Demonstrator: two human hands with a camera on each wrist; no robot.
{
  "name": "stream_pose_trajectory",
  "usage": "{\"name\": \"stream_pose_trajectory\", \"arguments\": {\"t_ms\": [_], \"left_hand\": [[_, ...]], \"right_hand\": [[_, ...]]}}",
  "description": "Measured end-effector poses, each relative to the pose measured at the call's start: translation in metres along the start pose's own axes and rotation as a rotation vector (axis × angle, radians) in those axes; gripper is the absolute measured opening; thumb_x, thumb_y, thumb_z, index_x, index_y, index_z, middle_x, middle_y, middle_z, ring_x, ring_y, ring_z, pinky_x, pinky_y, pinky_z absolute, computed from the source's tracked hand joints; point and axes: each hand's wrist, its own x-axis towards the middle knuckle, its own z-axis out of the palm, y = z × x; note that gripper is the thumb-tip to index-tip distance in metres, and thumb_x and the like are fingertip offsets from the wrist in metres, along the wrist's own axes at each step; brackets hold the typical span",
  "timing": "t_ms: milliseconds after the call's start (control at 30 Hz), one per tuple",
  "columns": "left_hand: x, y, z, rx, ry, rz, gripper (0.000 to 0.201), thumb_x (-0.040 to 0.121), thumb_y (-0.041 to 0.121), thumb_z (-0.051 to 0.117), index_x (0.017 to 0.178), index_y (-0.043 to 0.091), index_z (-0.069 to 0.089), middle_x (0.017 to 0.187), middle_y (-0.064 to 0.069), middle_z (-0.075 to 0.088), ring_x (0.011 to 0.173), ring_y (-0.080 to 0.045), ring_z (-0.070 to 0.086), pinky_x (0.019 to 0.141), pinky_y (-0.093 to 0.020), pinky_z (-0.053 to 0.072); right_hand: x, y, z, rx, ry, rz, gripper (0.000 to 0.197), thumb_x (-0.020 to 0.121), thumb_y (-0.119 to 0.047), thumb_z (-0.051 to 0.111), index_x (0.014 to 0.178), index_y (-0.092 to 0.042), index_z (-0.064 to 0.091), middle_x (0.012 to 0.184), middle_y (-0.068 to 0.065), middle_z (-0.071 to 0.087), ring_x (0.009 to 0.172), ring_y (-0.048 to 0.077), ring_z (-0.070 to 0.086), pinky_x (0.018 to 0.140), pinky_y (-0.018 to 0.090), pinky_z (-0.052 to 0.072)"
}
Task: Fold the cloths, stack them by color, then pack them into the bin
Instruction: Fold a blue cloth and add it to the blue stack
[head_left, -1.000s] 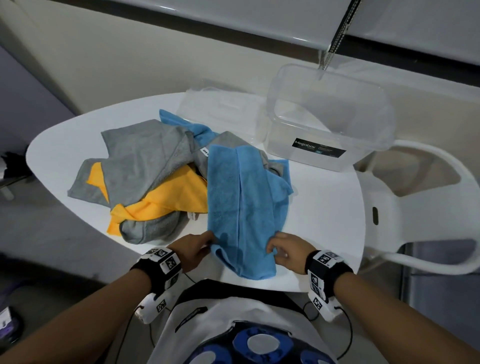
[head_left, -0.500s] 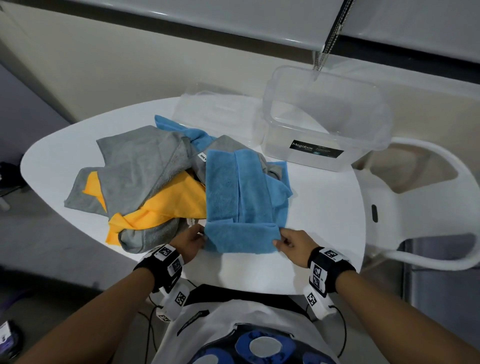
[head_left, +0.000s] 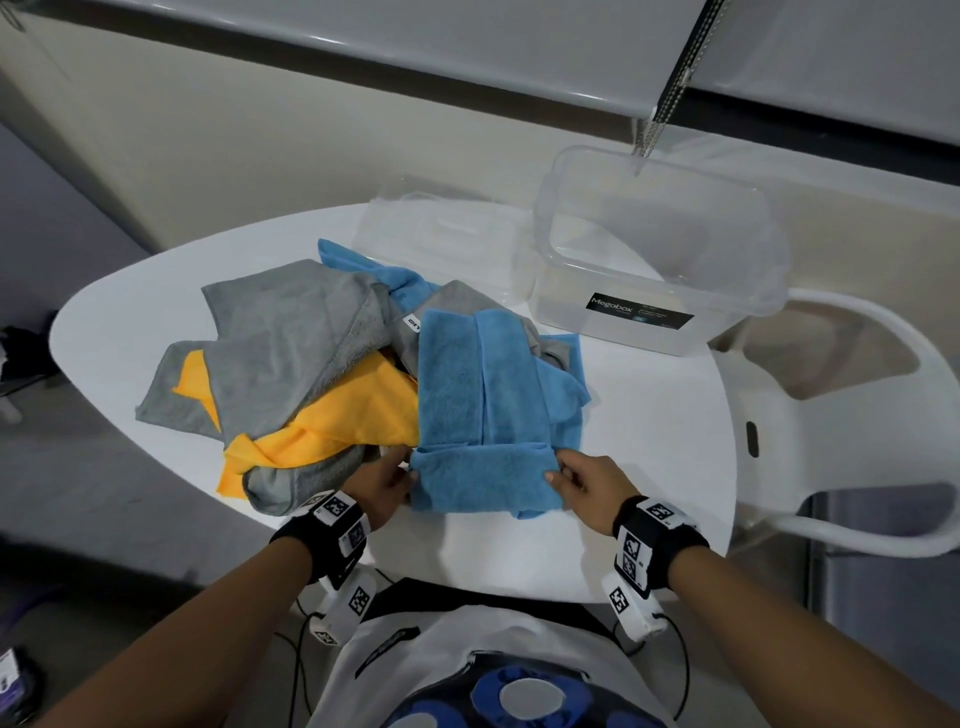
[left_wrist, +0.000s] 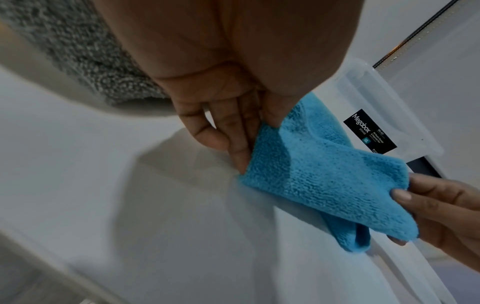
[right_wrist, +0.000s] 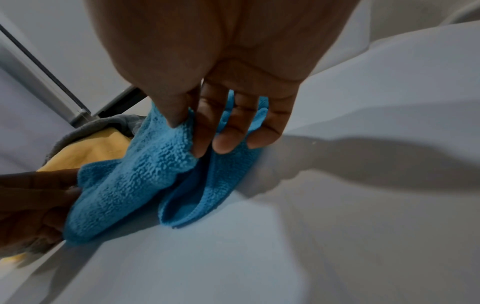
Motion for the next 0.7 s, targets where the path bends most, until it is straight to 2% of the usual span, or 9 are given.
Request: {"name": "stream_pose_trajectory", "arguments": {"t_ms": [133, 233, 367, 433, 500, 600, 700], "left_hand": [[0.006, 0.002, -0.001, 0.07, 0.074, -0.002, 0.005, 0.099, 0.022, 0.047, 0.104, 0.024, 0.047, 0.089, -0.005, 0.067, 0.077, -0.021, 0.065, 0.074, -0.031, 0.051], [0.012, 0.001, 0.0, 0.106, 0.115, -0.013, 0.019, 0.098, 0.026, 0.047, 0.113, 0.015, 0.053, 0.094, -0.01, 0.068, 0.084, -0.027, 0.066, 0.079, -0.037, 0.052], [0.018, 0.006, 0.003, 0.155, 0.138, -0.014, 0.026, 0.099, 0.027, 0.045, 0.119, 0.012, 0.054, 0.103, -0.014, 0.068, 0.095, -0.032, 0.063, 0.08, -0.035, 0.048], [0.02, 0.007, 0.004, 0.162, 0.148, -0.058, 0.027, 0.099, 0.028, 0.044, 0.118, 0.013, 0.055, 0.1, -0.013, 0.068, 0.088, -0.029, 0.064, 0.076, -0.032, 0.048], [0.022, 0.009, 0.004, 0.205, 0.147, -0.093, 0.025, 0.099, 0.029, 0.044, 0.111, 0.012, 0.058, 0.09, -0.008, 0.067, 0.078, -0.024, 0.062, 0.071, -0.029, 0.047], [0.022, 0.008, 0.003, 0.268, 0.149, -0.114, 0.028, 0.098, 0.034, 0.044, 0.106, 0.012, 0.06, 0.097, -0.01, 0.068, 0.091, -0.029, 0.063, 0.074, -0.03, 0.045], [0.024, 0.009, 0.004, 0.251, 0.13, -0.104, 0.029, 0.099, 0.034, 0.045, 0.106, 0.011, 0.06, 0.099, -0.01, 0.067, 0.094, -0.03, 0.062, 0.073, -0.028, 0.041]], "right_hand": [[0.008, -0.001, 0.002, -0.022, 0.023, 0.084, 0.036, 0.095, -0.038, 0.056, 0.075, -0.009, 0.048, 0.063, -0.002, 0.051, 0.057, 0.012, 0.046, 0.057, 0.025, 0.04], [0.014, 0.002, 0.003, -0.073, -0.018, 0.163, 0.042, 0.096, -0.041, 0.053, 0.075, -0.005, 0.051, 0.071, 0.005, 0.057, 0.064, 0.019, 0.052, 0.062, 0.032, 0.043], [0.016, -0.001, 0.004, -0.065, 0.007, 0.173, 0.041, 0.095, -0.038, 0.056, 0.064, -0.014, 0.042, 0.071, -0.001, 0.05, 0.066, 0.018, 0.051, 0.058, 0.026, 0.038], [0.016, -0.002, 0.003, -0.038, 0.062, 0.158, 0.043, 0.092, -0.037, 0.061, 0.06, -0.018, 0.039, 0.07, -0.004, 0.048, 0.063, 0.015, 0.049, 0.058, 0.024, 0.036], [0.017, -0.004, 0.001, -0.009, 0.11, 0.148, 0.044, 0.09, -0.037, 0.065, 0.058, -0.019, 0.04, 0.068, -0.005, 0.047, 0.06, 0.012, 0.047, 0.059, 0.025, 0.035], [0.018, -0.007, 0.001, 0.046, 0.143, 0.161, 0.039, 0.087, -0.037, 0.069, 0.062, -0.022, 0.043, 0.062, -0.007, 0.049, 0.057, 0.009, 0.046, 0.057, 0.023, 0.037], [0.018, -0.008, 0.002, 0.1, 0.136, 0.189, 0.028, 0.085, -0.039, 0.07, 0.077, -0.023, 0.049, 0.065, -0.007, 0.057, 0.06, 0.01, 0.053, 0.057, 0.021, 0.04]]}}
